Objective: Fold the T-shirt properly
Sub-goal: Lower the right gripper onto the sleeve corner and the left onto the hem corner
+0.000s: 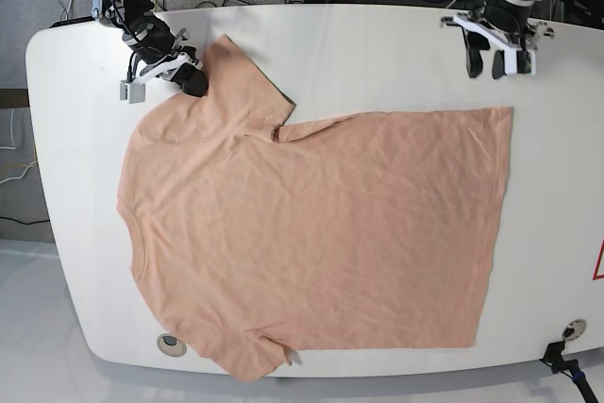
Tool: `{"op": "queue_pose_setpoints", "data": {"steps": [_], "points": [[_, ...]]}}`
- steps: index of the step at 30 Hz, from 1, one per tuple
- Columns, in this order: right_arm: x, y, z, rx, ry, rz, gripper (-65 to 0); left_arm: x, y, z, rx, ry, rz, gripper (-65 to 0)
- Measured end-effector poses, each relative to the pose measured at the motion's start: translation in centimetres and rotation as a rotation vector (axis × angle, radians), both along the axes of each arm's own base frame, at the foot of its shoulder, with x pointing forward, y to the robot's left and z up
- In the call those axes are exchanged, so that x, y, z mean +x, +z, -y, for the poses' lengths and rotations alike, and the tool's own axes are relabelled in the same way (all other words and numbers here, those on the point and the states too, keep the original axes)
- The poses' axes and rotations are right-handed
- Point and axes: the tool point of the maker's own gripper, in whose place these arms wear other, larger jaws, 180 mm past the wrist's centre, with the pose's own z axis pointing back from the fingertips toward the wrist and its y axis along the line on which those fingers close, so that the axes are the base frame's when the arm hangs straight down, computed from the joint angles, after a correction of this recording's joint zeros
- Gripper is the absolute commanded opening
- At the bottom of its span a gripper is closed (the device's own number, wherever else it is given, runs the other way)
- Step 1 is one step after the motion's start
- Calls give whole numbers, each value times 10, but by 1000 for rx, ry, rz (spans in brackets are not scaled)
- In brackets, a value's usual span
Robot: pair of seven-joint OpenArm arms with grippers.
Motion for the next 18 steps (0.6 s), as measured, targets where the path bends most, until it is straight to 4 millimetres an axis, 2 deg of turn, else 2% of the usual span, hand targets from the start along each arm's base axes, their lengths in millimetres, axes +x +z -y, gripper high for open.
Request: {"op": "queue_pose_setpoints", "data": {"steps": [1,4,6,7,9,13,14,16,18], "points": [[0,0,0,1,1,-3,-650,7,8,-17,30,31,19,-416],[-1,-1,-1,2,6,-10,-650,-1,-4,-31,-14,66,-89,-406],[-1,0,-1,0,9,-7,-650,5,3,-56,-20,116,-103,-391],[-1,-1,0,-1,6,-9,-650,10,12,-77,10,156,-86,-384],[-1,0,-1,-2,10,-9,-650,2,3,-87,-54,190,-149,-381],[-2,-1,-1,-14,19,-9,-650,14,11,-119,-146,258,-140,-393],[-3,-1,-1,-21,23,-8,-650,17,13,-123,-186,271,-128,-393],[-2,-1,-1,-24,24,-7,-650,17,3,-118,-288,260,-154,-395],[-3,-1,-1,-36,29,-7,-650,26,-1,-115,-358,236,-146,-396]]}}
